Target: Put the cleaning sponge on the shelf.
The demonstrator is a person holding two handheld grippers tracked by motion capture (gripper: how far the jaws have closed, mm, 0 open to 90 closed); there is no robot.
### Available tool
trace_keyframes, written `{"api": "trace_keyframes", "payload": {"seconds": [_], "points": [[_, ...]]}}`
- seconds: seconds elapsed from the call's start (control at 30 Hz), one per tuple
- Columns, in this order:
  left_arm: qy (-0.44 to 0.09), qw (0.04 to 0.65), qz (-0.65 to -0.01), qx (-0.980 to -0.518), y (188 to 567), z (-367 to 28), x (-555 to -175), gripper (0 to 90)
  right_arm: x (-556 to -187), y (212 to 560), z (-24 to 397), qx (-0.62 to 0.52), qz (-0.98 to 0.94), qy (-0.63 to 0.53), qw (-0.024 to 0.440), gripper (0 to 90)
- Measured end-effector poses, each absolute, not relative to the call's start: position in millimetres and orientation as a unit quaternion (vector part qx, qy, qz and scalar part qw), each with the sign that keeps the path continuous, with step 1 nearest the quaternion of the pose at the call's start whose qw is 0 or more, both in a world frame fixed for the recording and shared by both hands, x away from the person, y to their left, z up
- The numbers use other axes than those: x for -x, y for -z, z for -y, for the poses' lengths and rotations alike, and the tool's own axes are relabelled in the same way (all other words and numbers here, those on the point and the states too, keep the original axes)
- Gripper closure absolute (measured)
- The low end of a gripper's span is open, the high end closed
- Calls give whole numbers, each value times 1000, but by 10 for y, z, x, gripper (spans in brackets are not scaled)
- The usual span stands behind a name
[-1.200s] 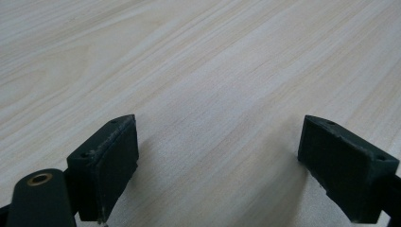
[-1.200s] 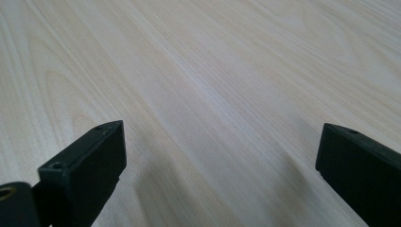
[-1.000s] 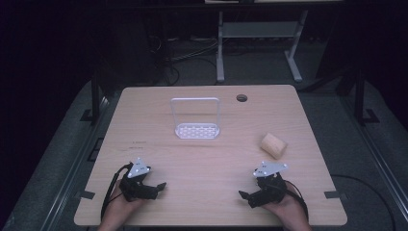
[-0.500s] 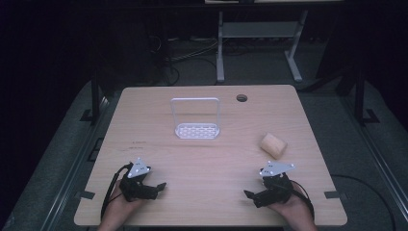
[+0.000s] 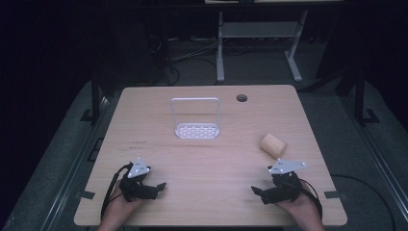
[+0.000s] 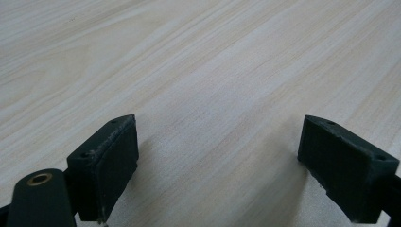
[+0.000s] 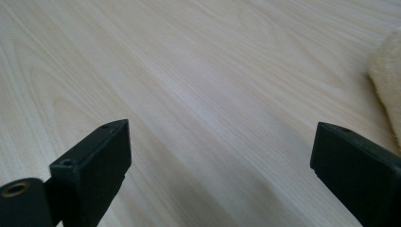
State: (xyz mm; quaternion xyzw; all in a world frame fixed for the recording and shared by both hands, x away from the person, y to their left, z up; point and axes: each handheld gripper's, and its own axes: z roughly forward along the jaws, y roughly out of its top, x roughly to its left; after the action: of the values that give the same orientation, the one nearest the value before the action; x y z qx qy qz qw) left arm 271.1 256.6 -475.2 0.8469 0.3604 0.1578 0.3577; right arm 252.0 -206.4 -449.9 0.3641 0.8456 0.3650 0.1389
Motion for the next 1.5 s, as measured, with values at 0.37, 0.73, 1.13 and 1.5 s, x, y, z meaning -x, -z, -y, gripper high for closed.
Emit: {"api": "trace_keyframes", "payload": {"seconds": [0.37, 0.73, 1.13, 1.5], "points": [[-158, 358, -361, -847, 4752, -2565, -2711, 123, -2534, 4468, 2146, -374, -843, -361, 142, 59], [-158, 358, -361, -847, 4752, -2566, -2710, 123, -2580, 4386, 2164, -378, -844, -353, 142, 59], [-158, 358, -361, -847, 4752, -2566, -2710, 123, -2636, 4369, 2303, -394, -838, -346, 152, 59], [-158, 358, -361, -847, 4752, -2566, -2710, 123, -2689, 4330, 2426, -406, -831, -344, 162, 59]]}}
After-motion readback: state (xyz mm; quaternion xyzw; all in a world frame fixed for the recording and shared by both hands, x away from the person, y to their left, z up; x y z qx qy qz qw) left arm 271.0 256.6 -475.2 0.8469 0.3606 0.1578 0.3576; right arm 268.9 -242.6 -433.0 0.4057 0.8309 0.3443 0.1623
